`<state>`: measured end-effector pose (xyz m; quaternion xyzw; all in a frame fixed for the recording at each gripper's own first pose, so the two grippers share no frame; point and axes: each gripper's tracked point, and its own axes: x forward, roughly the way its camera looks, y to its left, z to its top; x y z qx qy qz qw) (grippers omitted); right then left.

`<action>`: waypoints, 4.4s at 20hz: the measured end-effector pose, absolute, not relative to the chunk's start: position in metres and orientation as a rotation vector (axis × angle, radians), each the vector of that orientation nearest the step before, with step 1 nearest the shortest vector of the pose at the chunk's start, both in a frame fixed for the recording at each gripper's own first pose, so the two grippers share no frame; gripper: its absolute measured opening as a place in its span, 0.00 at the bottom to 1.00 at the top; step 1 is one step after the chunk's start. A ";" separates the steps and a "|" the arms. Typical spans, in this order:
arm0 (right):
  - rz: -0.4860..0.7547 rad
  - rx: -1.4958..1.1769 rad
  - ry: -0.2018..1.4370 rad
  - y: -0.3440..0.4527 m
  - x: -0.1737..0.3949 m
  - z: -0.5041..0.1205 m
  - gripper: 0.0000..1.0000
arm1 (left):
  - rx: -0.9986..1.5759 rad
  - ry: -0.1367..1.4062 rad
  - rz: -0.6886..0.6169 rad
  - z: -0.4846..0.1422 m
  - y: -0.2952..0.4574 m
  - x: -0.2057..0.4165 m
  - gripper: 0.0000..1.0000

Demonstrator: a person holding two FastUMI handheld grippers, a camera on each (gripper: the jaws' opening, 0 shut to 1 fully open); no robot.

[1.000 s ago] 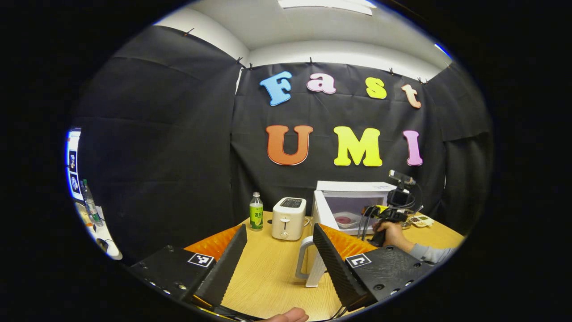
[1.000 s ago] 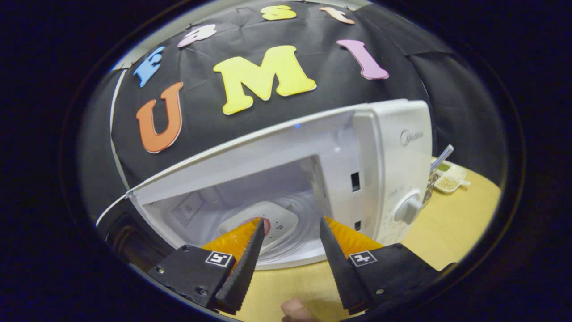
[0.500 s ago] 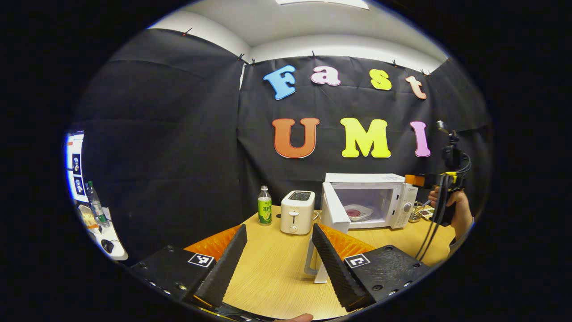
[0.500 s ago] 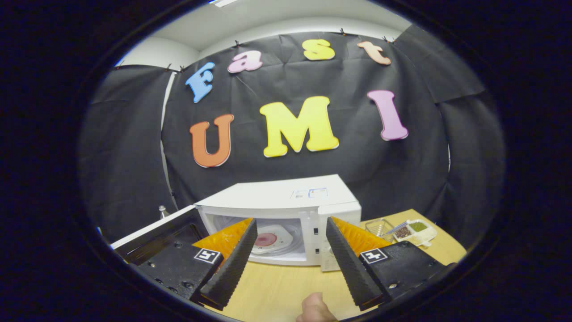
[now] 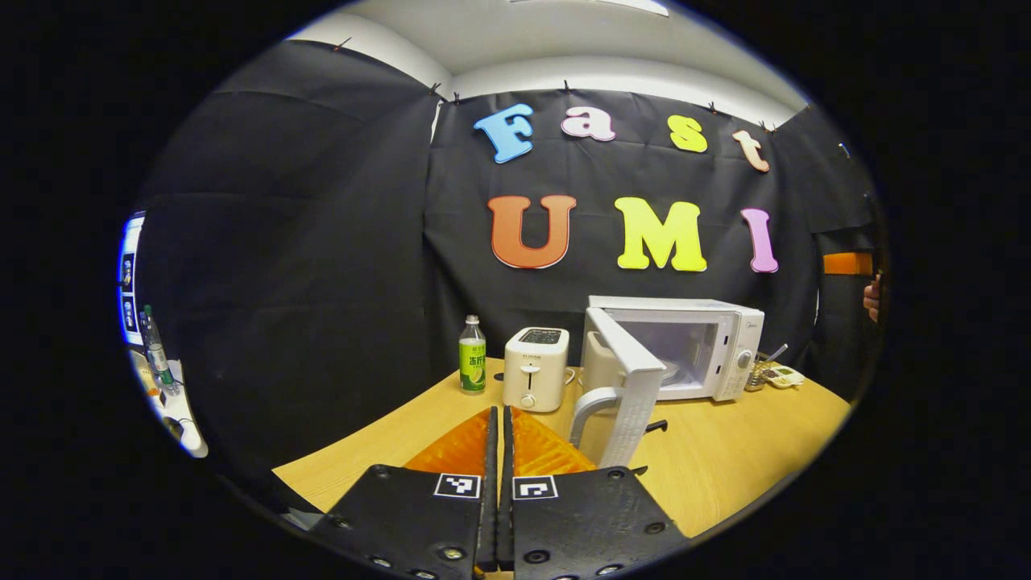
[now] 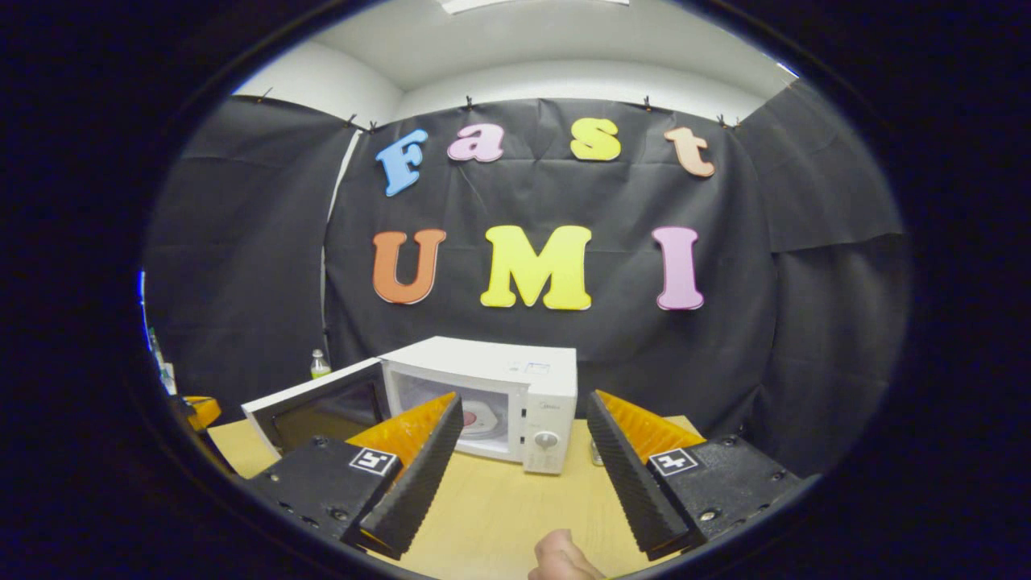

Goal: Open the microwave oven with the left hand, put the food in, and close the microwave oven.

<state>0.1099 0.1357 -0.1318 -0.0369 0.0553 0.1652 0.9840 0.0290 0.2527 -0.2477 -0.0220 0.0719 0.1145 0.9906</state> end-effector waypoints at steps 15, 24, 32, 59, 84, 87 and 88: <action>0.238 -0.072 0.010 0.067 0.053 -0.093 0.98 | -0.110 0.202 0.056 -0.309 0.201 0.099 0.00; 0.161 -0.076 -0.050 0.009 0.021 -0.060 0.98 | -0.095 0.159 -0.119 -0.302 0.113 0.133 0.00; 0.129 -0.067 -0.092 -0.034 0.000 -0.055 0.98 | -0.107 0.134 -0.259 -0.301 0.046 0.171 0.00; 0.048 -0.007 -0.107 -0.086 -0.084 -0.063 0.99 | -0.075 0.182 -0.310 -0.297 -0.094 0.309 0.00; -0.016 0.044 0.022 -0.105 -0.071 -0.119 0.99 | 0.003 0.238 -0.263 -0.294 -0.103 0.308 0.00; -0.025 0.050 0.049 -0.103 -0.071 -0.128 0.99 | 0.043 0.225 -0.261 -0.268 -0.097 0.269 0.27; -0.027 0.051 0.053 -0.102 -0.071 -0.129 0.99 | 0.049 0.223 -0.236 -0.259 -0.091 0.257 0.32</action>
